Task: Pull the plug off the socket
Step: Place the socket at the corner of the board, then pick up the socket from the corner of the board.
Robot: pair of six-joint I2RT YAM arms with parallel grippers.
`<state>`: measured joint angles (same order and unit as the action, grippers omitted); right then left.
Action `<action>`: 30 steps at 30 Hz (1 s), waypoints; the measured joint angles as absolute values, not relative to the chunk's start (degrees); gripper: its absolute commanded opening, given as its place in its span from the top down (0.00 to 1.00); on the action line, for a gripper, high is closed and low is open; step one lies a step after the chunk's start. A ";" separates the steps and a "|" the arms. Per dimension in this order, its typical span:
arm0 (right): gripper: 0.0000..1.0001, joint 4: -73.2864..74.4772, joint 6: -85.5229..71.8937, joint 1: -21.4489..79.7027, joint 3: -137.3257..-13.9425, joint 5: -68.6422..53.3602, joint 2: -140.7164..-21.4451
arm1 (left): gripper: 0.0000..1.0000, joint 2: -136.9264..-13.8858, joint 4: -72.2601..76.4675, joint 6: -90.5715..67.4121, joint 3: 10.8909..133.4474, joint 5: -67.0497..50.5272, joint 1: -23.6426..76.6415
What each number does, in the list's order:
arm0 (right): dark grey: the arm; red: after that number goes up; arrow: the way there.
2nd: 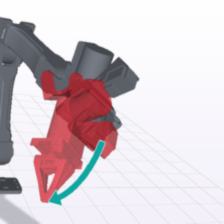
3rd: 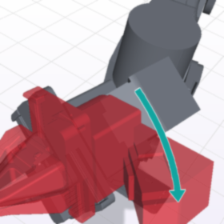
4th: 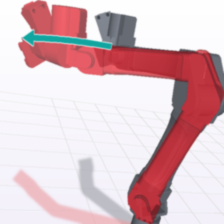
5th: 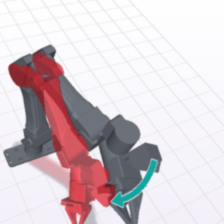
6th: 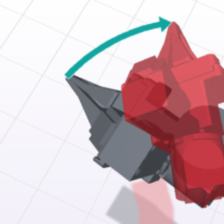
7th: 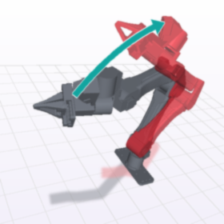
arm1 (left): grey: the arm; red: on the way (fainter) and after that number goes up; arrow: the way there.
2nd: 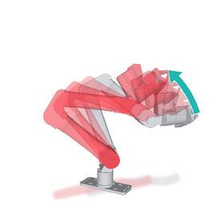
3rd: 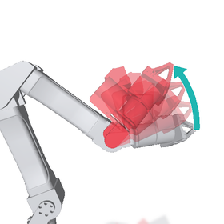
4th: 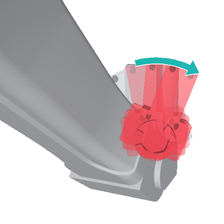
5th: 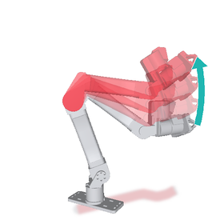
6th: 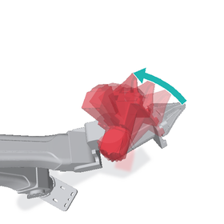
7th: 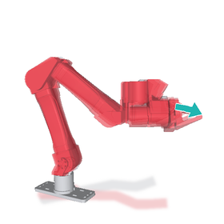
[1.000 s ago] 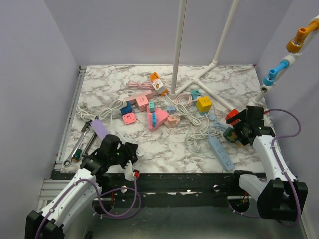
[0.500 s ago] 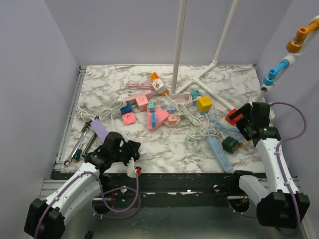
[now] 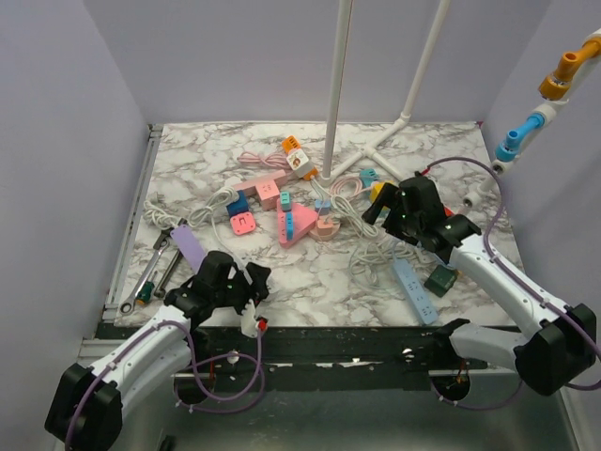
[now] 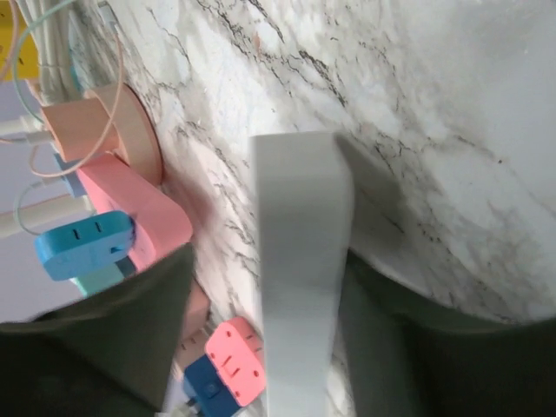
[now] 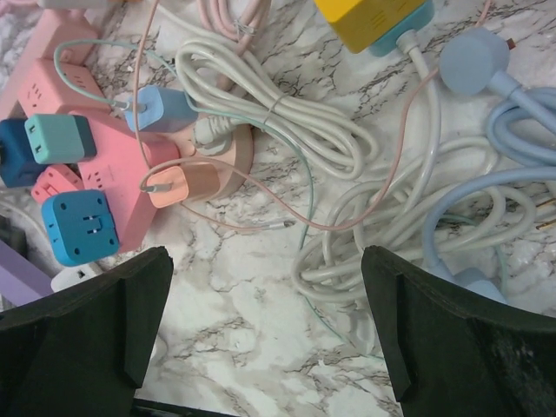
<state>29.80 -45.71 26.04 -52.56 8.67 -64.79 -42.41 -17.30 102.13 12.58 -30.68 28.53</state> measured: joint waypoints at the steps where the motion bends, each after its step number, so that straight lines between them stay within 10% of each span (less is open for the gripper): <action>1: 0.00 29.56 -45.69 26.96 -52.66 9.17 -65.69 | 0.02 -42.17 -17.56 102.39 12.58 -30.68 28.53; 12: 0.00 27.90 -42.76 42.85 -62.96 18.09 -77.65 | 0.02 -38.15 -24.03 90.56 23.35 -30.00 27.77; 19: 0.00 26.09 -39.27 48.86 -68.25 20.21 -84.23 | 0.02 -43.72 -28.12 66.02 55.20 -35.05 6.26; 30: 0.00 23.88 -34.20 56.49 -79.22 20.34 -96.05 | 0.02 -51.79 -35.94 43.68 61.06 -36.18 -7.77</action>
